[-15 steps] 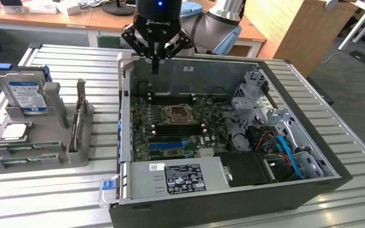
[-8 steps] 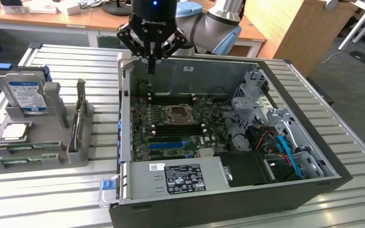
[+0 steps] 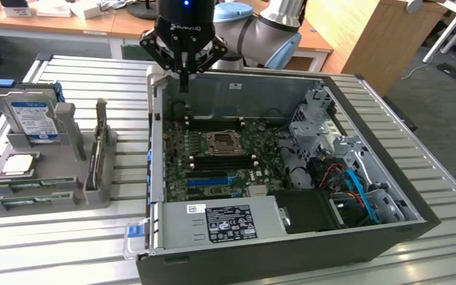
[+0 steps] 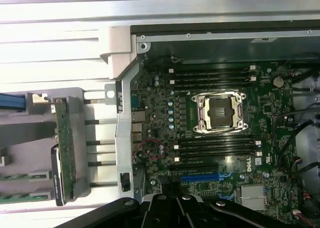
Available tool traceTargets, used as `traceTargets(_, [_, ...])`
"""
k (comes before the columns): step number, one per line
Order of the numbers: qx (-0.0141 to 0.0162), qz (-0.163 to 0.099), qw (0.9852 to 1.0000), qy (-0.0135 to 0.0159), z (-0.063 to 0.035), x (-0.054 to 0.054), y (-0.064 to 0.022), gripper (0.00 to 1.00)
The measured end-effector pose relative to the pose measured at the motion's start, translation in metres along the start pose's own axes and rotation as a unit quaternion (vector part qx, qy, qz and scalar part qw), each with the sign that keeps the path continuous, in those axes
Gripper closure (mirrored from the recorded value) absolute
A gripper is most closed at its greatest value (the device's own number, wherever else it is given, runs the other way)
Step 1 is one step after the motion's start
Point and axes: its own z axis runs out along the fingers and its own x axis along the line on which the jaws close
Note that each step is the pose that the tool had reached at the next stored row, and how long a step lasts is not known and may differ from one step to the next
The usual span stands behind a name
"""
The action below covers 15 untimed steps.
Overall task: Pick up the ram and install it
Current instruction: 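Reach for the ram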
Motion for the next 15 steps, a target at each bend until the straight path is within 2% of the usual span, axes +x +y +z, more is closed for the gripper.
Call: traceTargets(15, [0.0000, 0.000, 1.0000, 0.0000, -0.0005, 0.022, -0.0016, 0.89])
